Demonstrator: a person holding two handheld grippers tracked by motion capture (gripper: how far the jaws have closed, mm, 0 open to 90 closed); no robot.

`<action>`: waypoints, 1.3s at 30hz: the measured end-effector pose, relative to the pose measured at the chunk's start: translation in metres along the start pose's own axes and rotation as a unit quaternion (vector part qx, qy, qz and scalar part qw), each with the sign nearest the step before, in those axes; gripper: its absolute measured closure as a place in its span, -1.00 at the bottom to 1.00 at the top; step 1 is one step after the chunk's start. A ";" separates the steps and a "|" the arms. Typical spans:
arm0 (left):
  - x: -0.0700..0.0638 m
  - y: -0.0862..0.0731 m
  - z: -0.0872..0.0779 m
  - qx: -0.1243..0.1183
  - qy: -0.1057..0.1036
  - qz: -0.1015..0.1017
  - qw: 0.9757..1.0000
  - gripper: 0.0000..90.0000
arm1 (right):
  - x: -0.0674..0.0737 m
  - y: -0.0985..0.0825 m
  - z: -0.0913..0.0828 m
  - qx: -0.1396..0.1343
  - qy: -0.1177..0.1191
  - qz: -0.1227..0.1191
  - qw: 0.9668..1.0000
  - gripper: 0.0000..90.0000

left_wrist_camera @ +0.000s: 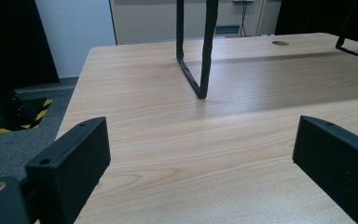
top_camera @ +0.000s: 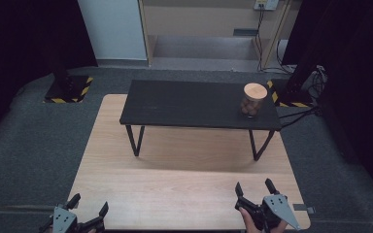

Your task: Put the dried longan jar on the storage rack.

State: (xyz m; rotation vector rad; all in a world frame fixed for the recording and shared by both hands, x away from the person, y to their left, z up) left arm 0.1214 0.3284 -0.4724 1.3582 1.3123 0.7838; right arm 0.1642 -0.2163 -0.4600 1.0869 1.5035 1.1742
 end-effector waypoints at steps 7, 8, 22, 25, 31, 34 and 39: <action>0.001 0.002 0.004 -0.002 0.002 0.000 1.000 -0.94 | 0.000 -0.010 0.000 -0.005 -0.009 0.015 1.000 -0.94; 0.001 0.002 0.005 -0.001 0.002 0.000 1.000 -0.94 | 0.000 -0.010 -0.001 -0.006 -0.010 0.016 1.000 -0.94; 0.001 0.006 0.010 -0.007 0.003 -0.003 1.000 -0.94 | 0.002 -0.021 -0.003 -0.013 -0.015 0.036 0.999 -0.93; 0.002 0.006 0.010 -0.008 0.004 -0.003 1.000 -0.94 | 0.002 -0.023 -0.003 -0.011 -0.016 0.037 0.999 -0.93; 0.002 0.006 0.010 -0.009 0.007 -0.005 1.000 -0.94 | 0.001 -0.025 -0.005 -0.009 -0.016 0.040 0.999 -0.93; 0.002 0.006 0.009 -0.010 0.008 -0.006 1.000 -0.94 | -0.001 -0.026 -0.005 -0.009 -0.016 0.043 0.999 -0.93; 0.001 0.006 0.010 -0.008 0.007 -0.005 1.000 -0.94 | -0.003 -0.027 -0.005 -0.009 -0.018 0.043 0.999 -0.93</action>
Point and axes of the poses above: each handheld gripper's, and its own axes: z roughly forward along the jaws, y roughly out of its top, x roughly to its left, the point moved 6 cm from there along z, roughly forward along the jaws, and after that the axes turned 12 degrees about -z, right-handed, at the moved point
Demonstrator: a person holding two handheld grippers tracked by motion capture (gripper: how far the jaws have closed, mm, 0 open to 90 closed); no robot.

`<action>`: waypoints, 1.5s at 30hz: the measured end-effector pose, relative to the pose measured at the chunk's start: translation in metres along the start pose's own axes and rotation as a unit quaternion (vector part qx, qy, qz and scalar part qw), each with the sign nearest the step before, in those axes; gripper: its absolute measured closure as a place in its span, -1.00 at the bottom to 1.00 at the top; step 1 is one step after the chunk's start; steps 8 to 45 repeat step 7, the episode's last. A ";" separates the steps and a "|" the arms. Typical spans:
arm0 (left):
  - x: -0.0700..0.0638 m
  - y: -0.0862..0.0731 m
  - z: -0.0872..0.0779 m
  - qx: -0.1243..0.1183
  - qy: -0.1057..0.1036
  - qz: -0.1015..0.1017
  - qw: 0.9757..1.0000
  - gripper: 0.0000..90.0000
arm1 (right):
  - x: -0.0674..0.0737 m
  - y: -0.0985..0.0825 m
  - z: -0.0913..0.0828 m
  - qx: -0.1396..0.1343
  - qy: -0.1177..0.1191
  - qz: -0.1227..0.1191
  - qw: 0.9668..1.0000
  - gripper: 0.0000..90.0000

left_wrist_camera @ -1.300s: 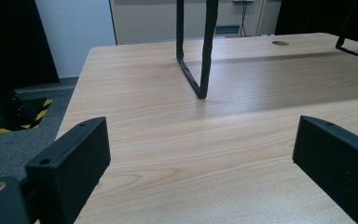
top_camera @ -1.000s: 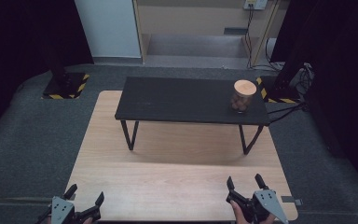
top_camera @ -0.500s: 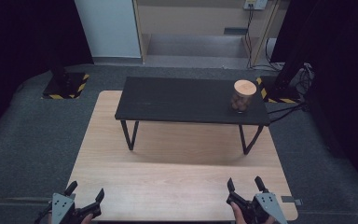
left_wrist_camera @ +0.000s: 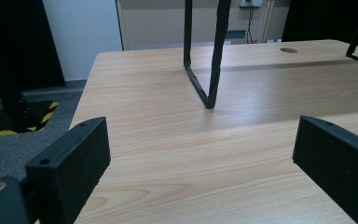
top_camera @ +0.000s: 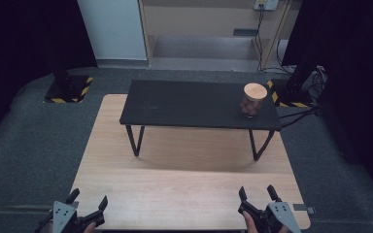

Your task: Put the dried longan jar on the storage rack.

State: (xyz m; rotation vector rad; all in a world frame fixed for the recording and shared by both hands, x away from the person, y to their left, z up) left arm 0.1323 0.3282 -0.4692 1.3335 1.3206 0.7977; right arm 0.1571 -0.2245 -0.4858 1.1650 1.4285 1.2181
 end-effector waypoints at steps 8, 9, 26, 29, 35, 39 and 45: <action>-0.001 0.001 -0.001 0.000 0.001 0.002 1.000 -0.94 | -0.002 -0.001 -0.004 -0.002 -0.003 0.006 1.000 -0.94; -0.001 0.001 -0.001 0.000 0.001 0.002 1.000 -0.94 | -0.002 -0.001 -0.004 -0.002 -0.003 0.006 1.000 -0.94; -0.001 0.001 -0.001 0.000 0.001 0.002 1.000 -0.94 | -0.002 -0.001 -0.004 -0.002 -0.003 0.006 1.000 -0.94; -0.001 0.001 -0.001 0.000 0.001 0.002 1.000 -0.94 | -0.002 -0.001 -0.004 -0.002 -0.003 0.006 1.000 -0.94; -0.001 0.001 -0.001 0.000 0.001 0.002 1.000 -0.94 | -0.002 -0.001 -0.004 -0.002 -0.003 0.006 1.000 -0.94; -0.001 0.001 -0.001 0.000 0.001 0.002 1.000 -0.94 | -0.002 -0.001 -0.004 -0.002 -0.003 0.006 1.000 -0.94; -0.001 0.001 -0.001 0.000 0.001 0.002 1.000 -0.94 | -0.002 -0.001 -0.004 -0.002 -0.003 0.006 1.000 -0.94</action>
Point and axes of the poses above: each handheld gripper's, and its own axes: z roughly forward along the jaws, y roughly out of its top, x roughly to its left, the point moved 6 cm from there along z, roughly forward along the jaws, and after that the axes turned 12 degrees about -z, right-handed, at the moved point
